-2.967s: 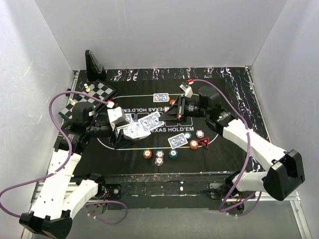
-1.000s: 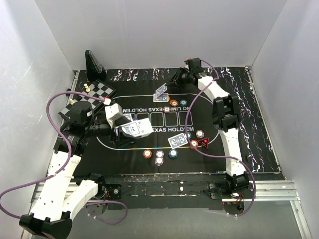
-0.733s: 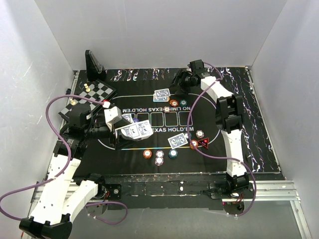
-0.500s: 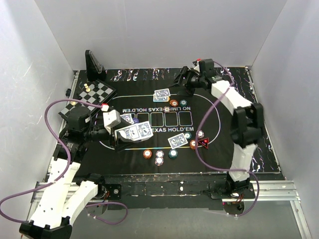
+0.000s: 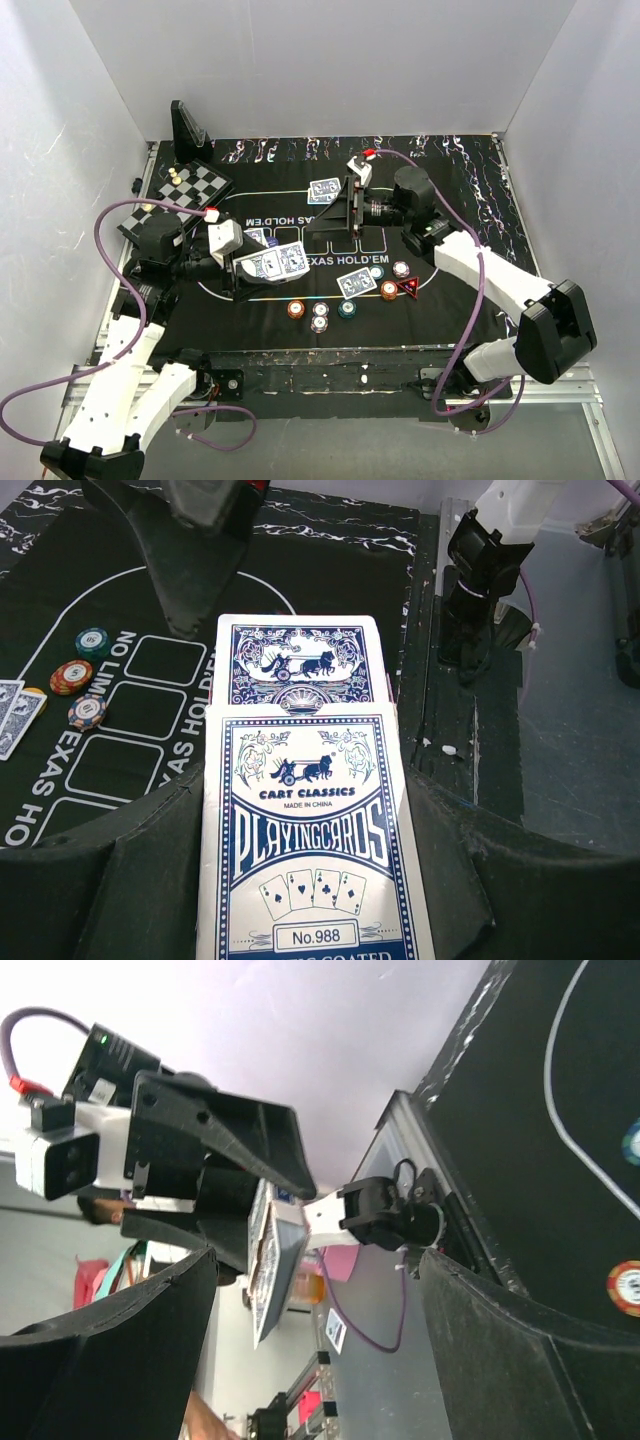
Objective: Distribute texas hold em gaming equipment
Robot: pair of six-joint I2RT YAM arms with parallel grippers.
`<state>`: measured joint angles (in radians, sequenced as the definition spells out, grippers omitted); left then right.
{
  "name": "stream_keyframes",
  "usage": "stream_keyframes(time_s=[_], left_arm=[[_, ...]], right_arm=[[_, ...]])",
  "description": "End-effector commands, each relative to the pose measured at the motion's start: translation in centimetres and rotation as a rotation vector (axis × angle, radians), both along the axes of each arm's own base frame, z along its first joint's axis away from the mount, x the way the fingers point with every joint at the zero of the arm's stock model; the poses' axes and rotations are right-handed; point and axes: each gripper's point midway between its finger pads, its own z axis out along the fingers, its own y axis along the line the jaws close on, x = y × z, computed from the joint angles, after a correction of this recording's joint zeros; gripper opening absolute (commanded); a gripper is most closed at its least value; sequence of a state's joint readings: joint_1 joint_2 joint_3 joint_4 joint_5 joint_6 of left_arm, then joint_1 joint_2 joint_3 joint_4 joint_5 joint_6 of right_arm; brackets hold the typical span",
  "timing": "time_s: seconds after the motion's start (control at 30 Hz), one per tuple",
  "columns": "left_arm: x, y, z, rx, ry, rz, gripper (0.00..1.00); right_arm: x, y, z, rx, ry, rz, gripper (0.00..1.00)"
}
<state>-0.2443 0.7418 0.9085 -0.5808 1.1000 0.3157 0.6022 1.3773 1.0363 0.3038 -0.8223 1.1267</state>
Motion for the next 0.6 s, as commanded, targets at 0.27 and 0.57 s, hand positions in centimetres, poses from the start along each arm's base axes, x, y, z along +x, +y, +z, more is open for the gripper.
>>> stream_keyframes(time_s=[0.27, 0.57], left_arm=[[1.1, 0.0, 1.2, -0.002, -0.066, 0.018, 0.05], [1.7, 0.1, 1.1, 0.011, -0.079, 0.034, 0.05]], right_arm=[[-5.4, 3.5, 2.0, 0.082, -0.055, 0.148, 0.89], [-6.4, 5.6, 0.5, 0.05, 0.032, 0.163, 0.68]])
